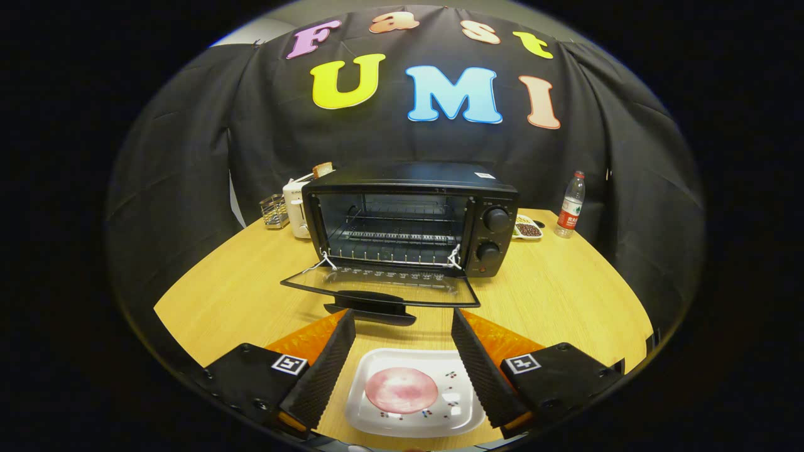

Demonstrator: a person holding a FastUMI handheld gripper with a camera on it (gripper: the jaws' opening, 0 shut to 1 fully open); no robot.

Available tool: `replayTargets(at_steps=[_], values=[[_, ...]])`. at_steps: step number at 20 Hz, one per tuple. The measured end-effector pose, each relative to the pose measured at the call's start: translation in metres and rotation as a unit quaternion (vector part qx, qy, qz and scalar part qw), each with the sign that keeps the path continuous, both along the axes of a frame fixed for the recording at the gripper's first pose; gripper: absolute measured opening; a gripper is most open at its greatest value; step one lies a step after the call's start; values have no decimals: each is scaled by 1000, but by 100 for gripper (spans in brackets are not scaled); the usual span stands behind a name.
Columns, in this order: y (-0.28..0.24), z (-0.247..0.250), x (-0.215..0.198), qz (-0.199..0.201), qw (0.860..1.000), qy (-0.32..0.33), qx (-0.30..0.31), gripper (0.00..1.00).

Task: Open the toaster oven, put the food inside, and close the toaster oven door.

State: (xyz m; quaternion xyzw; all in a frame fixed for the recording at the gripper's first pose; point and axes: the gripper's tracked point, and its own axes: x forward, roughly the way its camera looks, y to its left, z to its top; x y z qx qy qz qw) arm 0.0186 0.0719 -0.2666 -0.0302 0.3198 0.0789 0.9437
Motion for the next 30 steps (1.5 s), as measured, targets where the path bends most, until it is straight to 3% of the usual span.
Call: replayTargets(at_steps=[8, 19, 26, 30], values=[[-50, -16, -18, 55, 993, 101, 25, 98], [-79, -75, -44, 63, 967, 243, 45, 98], [-78, -97, -57, 67, 941, 325, 69, 68], [-82, -105, -56, 51, 927, 365, 71, 40]])
